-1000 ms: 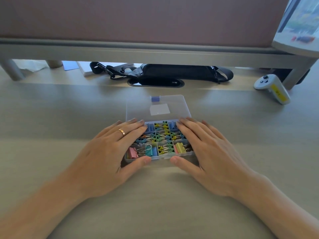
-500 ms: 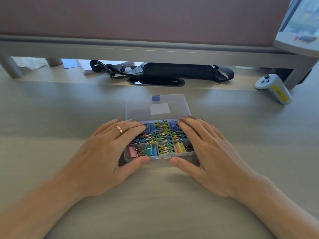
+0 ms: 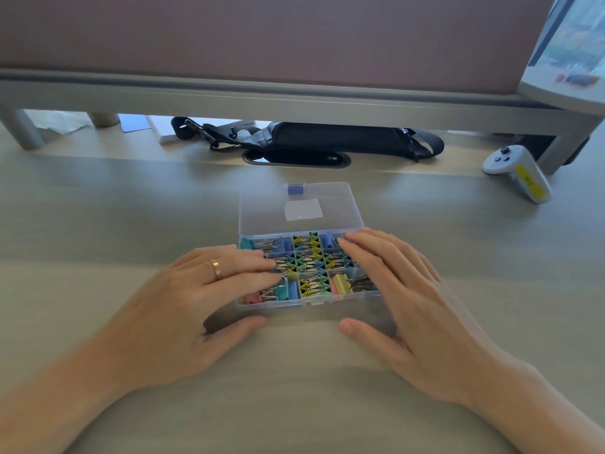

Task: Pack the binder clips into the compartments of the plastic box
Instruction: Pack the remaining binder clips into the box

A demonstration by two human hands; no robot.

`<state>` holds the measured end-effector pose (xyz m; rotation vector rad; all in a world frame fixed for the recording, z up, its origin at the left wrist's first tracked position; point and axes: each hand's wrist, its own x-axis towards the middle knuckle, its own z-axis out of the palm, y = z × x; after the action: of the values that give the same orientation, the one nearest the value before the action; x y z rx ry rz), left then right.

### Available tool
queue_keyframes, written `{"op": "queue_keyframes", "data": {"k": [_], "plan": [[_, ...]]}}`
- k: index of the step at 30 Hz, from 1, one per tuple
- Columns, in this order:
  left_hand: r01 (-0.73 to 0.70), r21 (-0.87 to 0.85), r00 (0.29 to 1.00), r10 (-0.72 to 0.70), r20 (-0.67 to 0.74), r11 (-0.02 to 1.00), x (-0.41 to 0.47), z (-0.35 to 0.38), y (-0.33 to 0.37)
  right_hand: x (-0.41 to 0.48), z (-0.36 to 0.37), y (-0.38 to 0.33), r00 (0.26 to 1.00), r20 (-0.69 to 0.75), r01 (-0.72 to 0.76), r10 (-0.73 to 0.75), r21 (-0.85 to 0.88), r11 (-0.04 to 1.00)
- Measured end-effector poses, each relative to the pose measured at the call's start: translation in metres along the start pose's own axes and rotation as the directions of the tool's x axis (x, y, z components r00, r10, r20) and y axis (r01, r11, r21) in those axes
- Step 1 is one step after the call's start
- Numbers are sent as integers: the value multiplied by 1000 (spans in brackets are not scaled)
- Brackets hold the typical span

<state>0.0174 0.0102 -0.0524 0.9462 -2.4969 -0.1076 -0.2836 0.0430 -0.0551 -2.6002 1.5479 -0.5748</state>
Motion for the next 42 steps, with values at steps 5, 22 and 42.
{"op": "queue_keyframes", "data": {"k": [5,22,42], "plan": [[-107,30,994,107,-21,994,-9,-3,-6,-19,-3,1,997,-13,76,-76,-4,997],[-87,-3,995,87,-49,996,-6,-5,-8,21,5,-41,959,-27,282,-282,-32,959],[-154,121,982,166,-93,981,-4,-3,-10,28,17,-39,972,45,233,-233,-9,972]]}}
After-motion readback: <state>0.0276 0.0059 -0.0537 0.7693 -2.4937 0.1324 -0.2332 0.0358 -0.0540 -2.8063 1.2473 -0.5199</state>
